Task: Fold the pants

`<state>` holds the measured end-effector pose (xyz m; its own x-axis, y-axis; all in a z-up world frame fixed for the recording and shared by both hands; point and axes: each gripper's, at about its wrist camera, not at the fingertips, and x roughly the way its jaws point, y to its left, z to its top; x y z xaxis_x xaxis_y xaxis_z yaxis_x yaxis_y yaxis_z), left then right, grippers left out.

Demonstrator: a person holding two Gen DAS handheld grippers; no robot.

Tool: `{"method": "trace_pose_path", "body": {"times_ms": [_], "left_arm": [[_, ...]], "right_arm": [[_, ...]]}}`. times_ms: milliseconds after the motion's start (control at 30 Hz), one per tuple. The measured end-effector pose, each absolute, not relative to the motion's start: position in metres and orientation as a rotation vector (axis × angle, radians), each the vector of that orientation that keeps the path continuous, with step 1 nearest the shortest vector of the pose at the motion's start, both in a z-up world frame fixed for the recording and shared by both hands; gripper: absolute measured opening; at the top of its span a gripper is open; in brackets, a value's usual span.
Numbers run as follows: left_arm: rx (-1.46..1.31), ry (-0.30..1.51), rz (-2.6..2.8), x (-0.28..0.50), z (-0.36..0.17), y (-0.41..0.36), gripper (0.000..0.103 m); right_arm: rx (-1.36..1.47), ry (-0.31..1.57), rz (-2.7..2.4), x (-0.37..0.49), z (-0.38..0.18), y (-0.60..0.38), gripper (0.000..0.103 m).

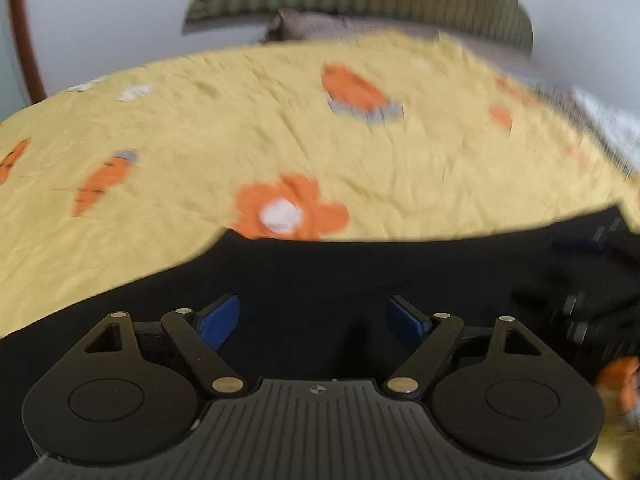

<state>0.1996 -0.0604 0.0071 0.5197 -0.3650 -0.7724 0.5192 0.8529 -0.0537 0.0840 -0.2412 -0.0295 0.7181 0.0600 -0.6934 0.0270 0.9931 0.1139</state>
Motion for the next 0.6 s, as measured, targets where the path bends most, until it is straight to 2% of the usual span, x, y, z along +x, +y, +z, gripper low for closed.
{"method": "trace_pose_path", "body": {"times_ms": [67,200,333,400,467,600], "left_arm": [[0.132,0.872,-0.520,0.189,0.023,-0.033,0.091],[0.054,0.922,-0.508,0.158,0.039,0.025,0.091],[0.109,0.906,-0.366,0.131,0.053,0.077,0.090],[0.154,0.855,-0.272,0.121,0.066,0.099,0.091],[0.177,0.810,-0.213,0.118,0.071,0.114,0.099],[0.182,0.825,-0.218,0.132,0.053,0.116,0.096]], "right_arm": [[0.111,0.776,0.139,0.078,-0.027,-0.217,0.084],[0.060,0.785,0.295,0.079,-0.030,-0.163,0.084],[-0.040,0.823,0.404,0.081,-0.040,-0.112,0.084],[-0.142,0.783,0.389,0.074,-0.040,-0.098,0.084],[-0.085,0.772,0.359,0.077,-0.030,-0.100,0.084],[-0.014,0.709,0.379,0.086,-0.017,-0.080,0.084]]}}
